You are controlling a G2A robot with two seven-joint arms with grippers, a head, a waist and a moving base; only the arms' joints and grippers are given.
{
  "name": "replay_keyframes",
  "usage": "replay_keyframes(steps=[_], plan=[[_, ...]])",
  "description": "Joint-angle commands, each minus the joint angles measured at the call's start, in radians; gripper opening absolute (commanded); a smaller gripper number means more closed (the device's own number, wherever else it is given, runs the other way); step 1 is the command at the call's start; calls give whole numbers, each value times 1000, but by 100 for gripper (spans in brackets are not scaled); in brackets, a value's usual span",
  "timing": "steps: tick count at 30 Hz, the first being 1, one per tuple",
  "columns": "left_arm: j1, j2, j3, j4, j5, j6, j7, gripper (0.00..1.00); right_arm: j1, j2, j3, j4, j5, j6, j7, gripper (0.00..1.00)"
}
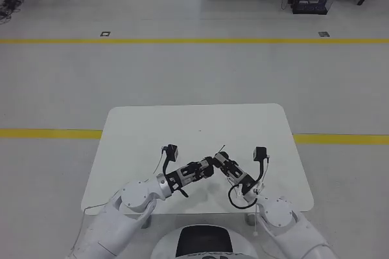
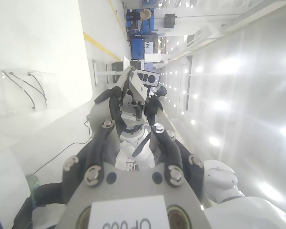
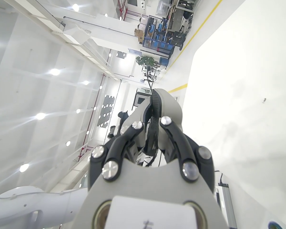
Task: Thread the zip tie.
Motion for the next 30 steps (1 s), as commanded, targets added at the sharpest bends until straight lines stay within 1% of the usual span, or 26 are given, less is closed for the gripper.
replay_keyframes(steps=[1,7,9,14,17,19,29,30], plan=[[2,1,-1,-1,-2,3,2,22,-3,-1,2,-3,-3,0,1,0],[6,5,-3,-4,-3,6,8,18,-9,-3,3,-3,-13,0,5,0],[8,7,-4,-5,-3,9,13,7,-10,-5,3,0,-17,0,4,0],[12,11,-8,-10,-3,10,12,3,-13,-8,2,4,-19,1,-3,0],[13,13,-9,-9,-5,11,11,4,-13,-9,4,5,-21,0,-6,0],[13,14,-7,-6,-8,14,11,8,-14,-10,4,5,-20,0,-5,0],[7,17,-1,0,-15,15,15,5,-8,-16,-1,12,-23,1,14,0],[6,17,1,1,-16,16,16,6,-7,-16,-1,12,-23,0,15,0]])
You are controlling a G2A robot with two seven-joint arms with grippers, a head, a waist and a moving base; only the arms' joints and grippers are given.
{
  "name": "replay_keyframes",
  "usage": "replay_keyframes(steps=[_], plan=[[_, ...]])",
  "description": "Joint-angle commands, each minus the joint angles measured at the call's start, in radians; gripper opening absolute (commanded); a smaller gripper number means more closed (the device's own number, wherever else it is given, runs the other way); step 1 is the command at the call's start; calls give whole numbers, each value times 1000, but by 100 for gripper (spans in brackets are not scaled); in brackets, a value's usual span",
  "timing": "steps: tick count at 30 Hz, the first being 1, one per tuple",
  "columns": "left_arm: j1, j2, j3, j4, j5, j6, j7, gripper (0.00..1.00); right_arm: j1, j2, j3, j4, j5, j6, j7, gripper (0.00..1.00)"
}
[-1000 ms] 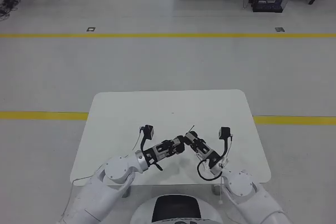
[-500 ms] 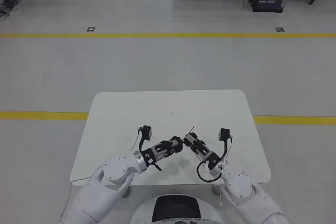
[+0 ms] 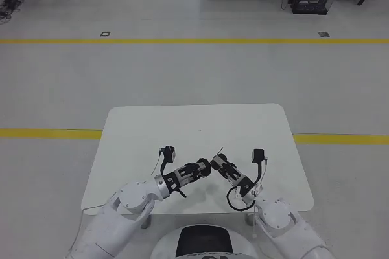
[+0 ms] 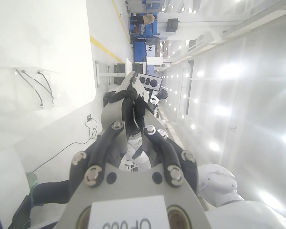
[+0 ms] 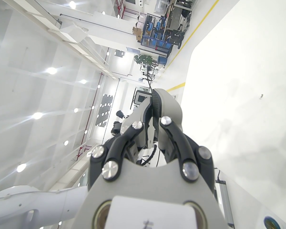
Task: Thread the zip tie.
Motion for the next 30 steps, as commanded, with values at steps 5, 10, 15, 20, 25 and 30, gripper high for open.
replay_keyframes(steps=[5,10,15,20,25,30], plan=[[-6,1,9,5,-2,4,4,6,0,-3,1,0,1,0,2,0],[-9,2,10,8,-9,5,5,10,-2,-4,3,-1,-1,0,7,0],[-11,4,10,10,-15,6,7,14,-3,-6,5,-2,-3,0,14,0],[-12,6,11,10,-20,6,8,13,-4,-7,7,-2,-5,0,20,0],[-13,8,12,12,-25,5,9,9,-5,-9,9,1,-8,0,15,0],[-14,9,13,15,-31,3,11,9,-5,-12,11,3,-5,0,9,0]])
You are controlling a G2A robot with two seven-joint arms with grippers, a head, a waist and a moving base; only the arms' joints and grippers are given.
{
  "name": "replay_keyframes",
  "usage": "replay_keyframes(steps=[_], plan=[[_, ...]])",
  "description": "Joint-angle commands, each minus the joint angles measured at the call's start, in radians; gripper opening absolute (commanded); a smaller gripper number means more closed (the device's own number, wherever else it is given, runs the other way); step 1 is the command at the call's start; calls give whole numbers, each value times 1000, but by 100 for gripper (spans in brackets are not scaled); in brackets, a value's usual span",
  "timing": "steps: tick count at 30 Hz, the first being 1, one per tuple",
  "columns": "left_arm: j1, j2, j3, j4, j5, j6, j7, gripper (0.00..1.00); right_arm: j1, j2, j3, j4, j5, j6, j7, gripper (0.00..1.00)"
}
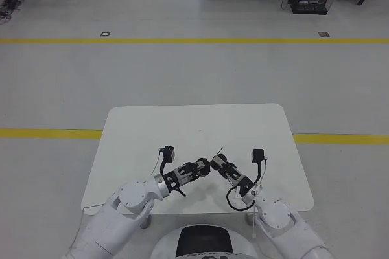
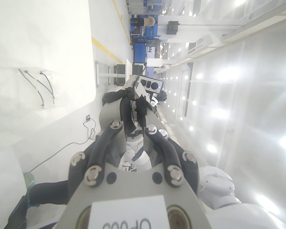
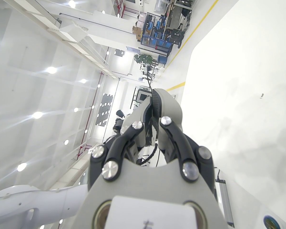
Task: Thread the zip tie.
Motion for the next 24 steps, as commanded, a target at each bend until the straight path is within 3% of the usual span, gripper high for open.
replay_keyframes(steps=[1,24], plan=[[0,1,0,0,-1,-1,0,9,0,-1,0,0,0,0,0,0],[-3,7,10,9,-27,-11,-4,0,-2,-7,8,0,2,0,30,0]])
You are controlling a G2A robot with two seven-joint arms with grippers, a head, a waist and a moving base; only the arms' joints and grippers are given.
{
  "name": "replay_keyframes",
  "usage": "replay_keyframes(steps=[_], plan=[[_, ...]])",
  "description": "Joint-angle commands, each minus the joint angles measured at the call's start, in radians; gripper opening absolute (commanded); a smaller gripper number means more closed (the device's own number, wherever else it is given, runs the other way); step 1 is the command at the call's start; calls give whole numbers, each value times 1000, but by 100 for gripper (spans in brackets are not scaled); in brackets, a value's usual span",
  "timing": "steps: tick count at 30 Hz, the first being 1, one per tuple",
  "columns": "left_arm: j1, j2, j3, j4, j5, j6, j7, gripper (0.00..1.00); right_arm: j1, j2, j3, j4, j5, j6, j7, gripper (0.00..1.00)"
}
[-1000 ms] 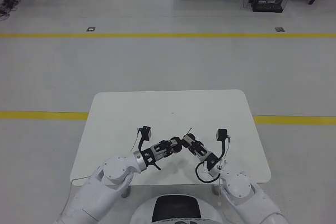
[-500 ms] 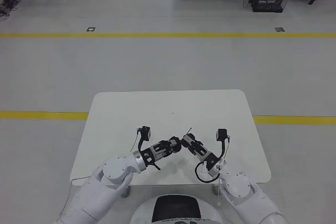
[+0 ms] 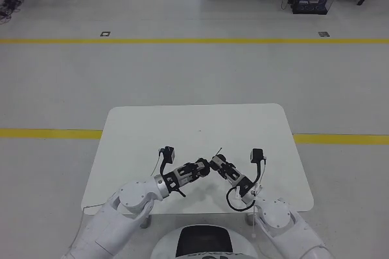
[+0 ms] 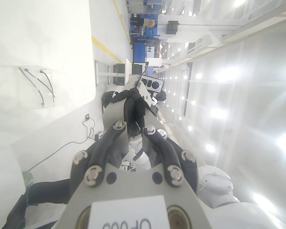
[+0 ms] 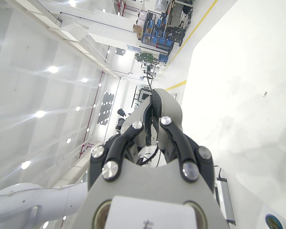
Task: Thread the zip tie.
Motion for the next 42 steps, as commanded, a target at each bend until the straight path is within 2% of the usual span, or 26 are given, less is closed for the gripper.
replay_keyframes(steps=[1,2,3,4,10,16,21,26,27,28,29,37,39,42], plan=[[0,0,0,2,-14,-5,-6,0,0,0,1,1,-4,0,3,0],[-1,0,0,4,-15,-6,-9,0,0,0,1,1,-6,0,5,33],[-1,1,0,6,-16,-7,-12,0,0,0,1,2,-8,0,8,95],[-1,1,0,7,-18,-8,-14,0,0,-1,1,3,-8,0,9,100],[-2,5,-4,8,-19,-18,-36,0,2,-1,10,6,-8,0,12,100],[4,15,-29,9,-32,-40,-96,0,-15,8,68,-7,22,0,35,100],[6,28,-63,21,-51,-42,-169,0,-24,20,122,5,57,0,136,100],[3,36,-84,40,-72,-39,-228,0,-15,26,146,24,120,1,234,100],[0,38,-80,44,-84,-37,-272,0,-6,30,145,35,118,25,292,100],[-8,39,-72,56,-104,-27,-330,0,2,33,149,40,86,52,305,100],[-12,39,-73,62,-109,-26,-341,0,2,33,149,40,86,52,305,100],[-12,39,-72,62,-109,-25,-337,0,2,33,149,40,86,52,305,100],[-20,40,-66,62,-100,-24,-340,0,2,32,152,45,116,43,308,100],[-30,48,-75,83,-143,-25,-469,0,14,40,188,102,268,20,470,100]])
